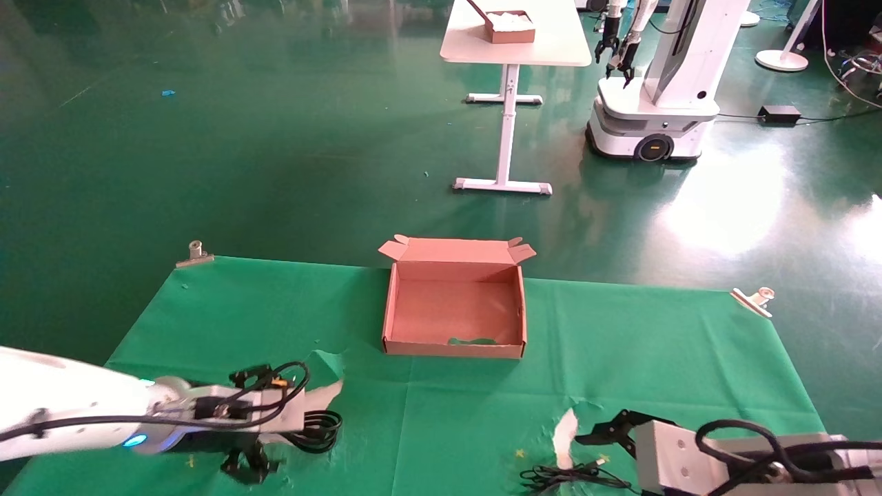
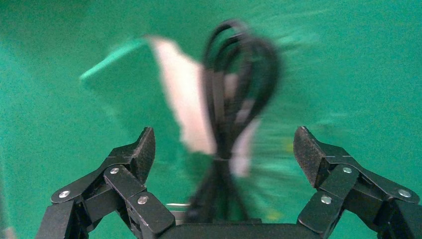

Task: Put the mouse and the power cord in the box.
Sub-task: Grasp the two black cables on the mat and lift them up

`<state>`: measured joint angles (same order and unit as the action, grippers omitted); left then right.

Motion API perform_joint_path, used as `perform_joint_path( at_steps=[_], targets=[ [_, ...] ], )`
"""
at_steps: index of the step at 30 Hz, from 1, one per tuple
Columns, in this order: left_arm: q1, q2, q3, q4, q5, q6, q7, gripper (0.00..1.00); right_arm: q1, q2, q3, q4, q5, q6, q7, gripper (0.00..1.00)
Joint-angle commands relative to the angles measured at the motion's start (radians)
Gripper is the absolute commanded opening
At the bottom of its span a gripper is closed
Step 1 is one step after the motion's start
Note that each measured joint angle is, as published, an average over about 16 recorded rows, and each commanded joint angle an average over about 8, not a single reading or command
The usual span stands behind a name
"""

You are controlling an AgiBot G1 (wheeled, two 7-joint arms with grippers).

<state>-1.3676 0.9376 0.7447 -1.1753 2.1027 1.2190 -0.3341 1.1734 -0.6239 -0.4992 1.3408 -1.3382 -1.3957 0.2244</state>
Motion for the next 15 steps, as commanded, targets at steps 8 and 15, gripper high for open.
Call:
perform_joint_path(
  at_steps=[8,15],
  targets=[
    [-0.005,0.068,0.042,0.069,0.162,-0.086,-0.035,1.00,-0.005,0.006,-0.002,0.005,0.004,-0.008,0.006,1.00],
    [0.007,0.073,0.054,0.072,0.196,-0.101,-0.037,1.00,0.005,-0.003,-0.021,0.006,-0.043,-0.009,0.004,1.00]
  ],
)
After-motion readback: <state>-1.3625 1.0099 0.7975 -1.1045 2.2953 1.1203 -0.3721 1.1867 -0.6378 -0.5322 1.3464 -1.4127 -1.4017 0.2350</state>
